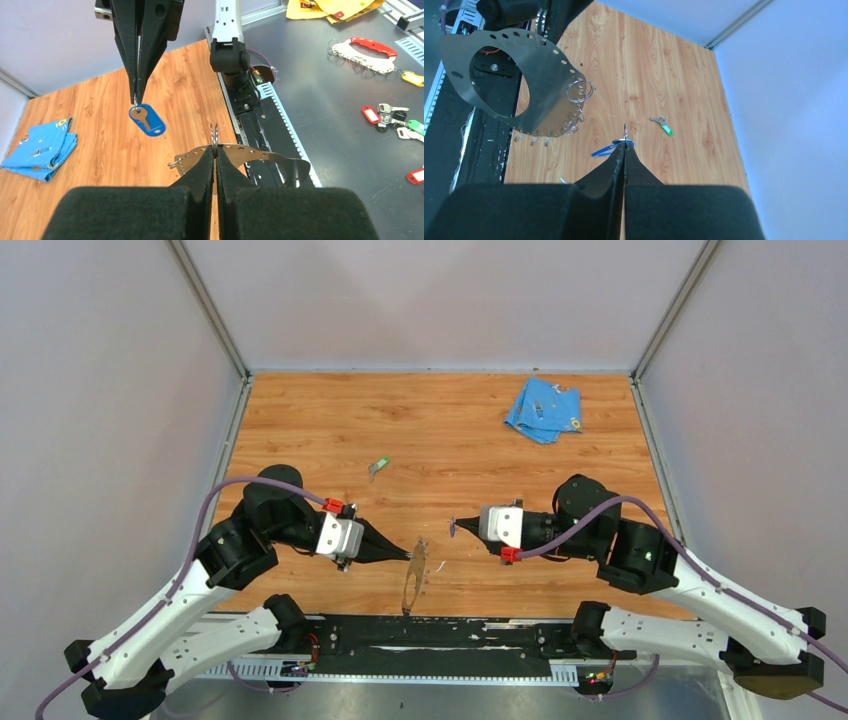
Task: Put the keys on the keyring
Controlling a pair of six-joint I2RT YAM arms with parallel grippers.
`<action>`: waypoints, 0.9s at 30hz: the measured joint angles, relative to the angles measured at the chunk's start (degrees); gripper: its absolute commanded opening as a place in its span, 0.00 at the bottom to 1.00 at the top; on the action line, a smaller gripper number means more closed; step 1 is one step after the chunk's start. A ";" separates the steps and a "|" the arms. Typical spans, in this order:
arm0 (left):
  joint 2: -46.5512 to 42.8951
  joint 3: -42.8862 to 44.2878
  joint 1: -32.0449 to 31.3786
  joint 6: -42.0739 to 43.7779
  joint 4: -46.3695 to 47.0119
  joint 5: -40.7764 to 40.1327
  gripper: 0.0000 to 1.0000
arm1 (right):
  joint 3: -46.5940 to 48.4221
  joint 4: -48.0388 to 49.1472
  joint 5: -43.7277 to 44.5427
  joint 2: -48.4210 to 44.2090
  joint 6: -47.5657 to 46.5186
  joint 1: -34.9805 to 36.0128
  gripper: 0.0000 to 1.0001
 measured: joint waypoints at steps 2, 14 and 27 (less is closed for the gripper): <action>0.00 0.00 0.00 0.02 0.02 0.31 0.00 | 2.16 -2.01 -1.53 1.05 -2.47 0.28 0.00; 1.33 0.00 0.00 -0.15 1.70 3.13 0.00 | 10.56 -11.26 -4.42 6.08 -17.44 6.32 0.00; 3.91 0.00 0.00 -0.66 1.70 4.13 0.00 | 12.72 -13.70 -3.30 8.76 -22.62 13.11 0.00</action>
